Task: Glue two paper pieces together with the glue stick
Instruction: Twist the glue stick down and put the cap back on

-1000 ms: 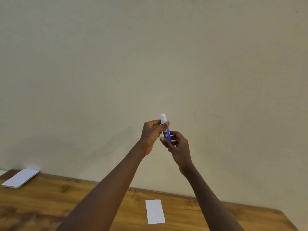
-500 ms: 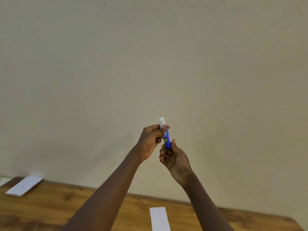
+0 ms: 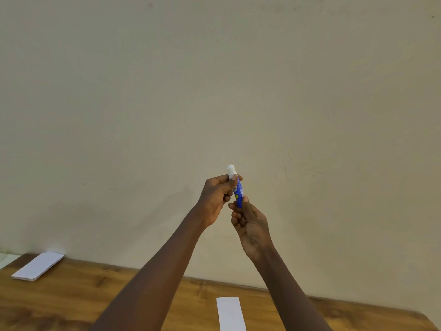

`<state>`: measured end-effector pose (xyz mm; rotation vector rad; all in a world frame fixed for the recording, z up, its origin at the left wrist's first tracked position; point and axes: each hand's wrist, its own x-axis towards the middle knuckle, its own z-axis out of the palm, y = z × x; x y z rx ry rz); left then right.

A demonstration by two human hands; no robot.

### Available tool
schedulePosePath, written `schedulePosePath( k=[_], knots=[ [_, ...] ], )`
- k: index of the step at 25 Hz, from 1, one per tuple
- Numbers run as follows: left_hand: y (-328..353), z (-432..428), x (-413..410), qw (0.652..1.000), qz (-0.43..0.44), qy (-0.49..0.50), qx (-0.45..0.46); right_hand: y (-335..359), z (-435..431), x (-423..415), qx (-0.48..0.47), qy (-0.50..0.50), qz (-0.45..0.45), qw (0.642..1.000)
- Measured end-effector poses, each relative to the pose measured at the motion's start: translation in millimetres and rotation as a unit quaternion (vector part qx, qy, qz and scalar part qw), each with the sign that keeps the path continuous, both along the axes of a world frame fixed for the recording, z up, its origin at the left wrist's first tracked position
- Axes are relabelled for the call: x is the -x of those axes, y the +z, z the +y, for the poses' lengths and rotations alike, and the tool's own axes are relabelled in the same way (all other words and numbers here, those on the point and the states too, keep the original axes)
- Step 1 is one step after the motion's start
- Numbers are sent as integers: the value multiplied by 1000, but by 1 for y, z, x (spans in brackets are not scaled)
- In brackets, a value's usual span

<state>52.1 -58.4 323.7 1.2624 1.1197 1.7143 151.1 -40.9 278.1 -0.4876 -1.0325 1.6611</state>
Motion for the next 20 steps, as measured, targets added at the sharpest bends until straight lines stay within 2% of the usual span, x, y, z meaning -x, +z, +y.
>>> schedulePosePath(
  k=[2, 6, 12, 18, 20],
  knots=[
    [3, -2, 1, 1000, 5, 0, -1, 1, 0, -4, -3, -9, -15, 1000],
    [6, -4, -1, 999, -22, -30, -6, 9, -2, -13, 98, 81, -3, 992],
    [7, -1, -9, 999, -15, -34, -7, 9, -3, -14, 83, 32, 126, 988],
    [8, -1, -10, 999, -19, -31, -10, 14, -5, -25, 160, 90, 83, 980],
    [9, -2, -10, 999, -23, -30, -12, 14, -6, -23, 160, 90, 100, 978]
  ],
)
